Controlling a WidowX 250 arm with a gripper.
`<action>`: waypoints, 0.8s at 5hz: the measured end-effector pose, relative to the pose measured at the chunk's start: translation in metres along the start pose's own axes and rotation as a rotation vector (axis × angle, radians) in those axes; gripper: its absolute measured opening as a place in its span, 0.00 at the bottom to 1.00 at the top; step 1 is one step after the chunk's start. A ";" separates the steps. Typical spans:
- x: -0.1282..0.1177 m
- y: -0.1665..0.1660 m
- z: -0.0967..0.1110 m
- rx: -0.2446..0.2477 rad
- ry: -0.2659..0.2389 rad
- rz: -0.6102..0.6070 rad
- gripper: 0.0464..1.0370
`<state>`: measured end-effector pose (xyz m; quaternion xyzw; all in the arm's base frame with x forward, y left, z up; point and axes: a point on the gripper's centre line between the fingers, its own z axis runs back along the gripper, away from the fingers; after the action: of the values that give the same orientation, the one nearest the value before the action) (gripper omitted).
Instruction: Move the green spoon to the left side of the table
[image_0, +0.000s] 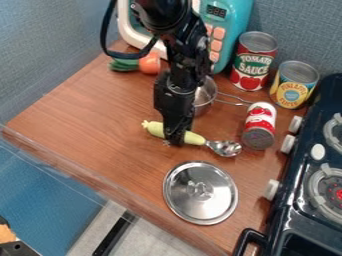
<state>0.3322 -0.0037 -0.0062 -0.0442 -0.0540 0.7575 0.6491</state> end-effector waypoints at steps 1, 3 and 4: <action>0.006 0.000 0.027 -0.033 0.042 -0.004 0.36; 0.072 -0.001 0.083 -0.104 0.110 0.279 0.36; 0.109 0.004 0.104 -0.123 0.122 0.539 0.36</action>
<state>0.2969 0.1012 0.0969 -0.1418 -0.0469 0.8941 0.4223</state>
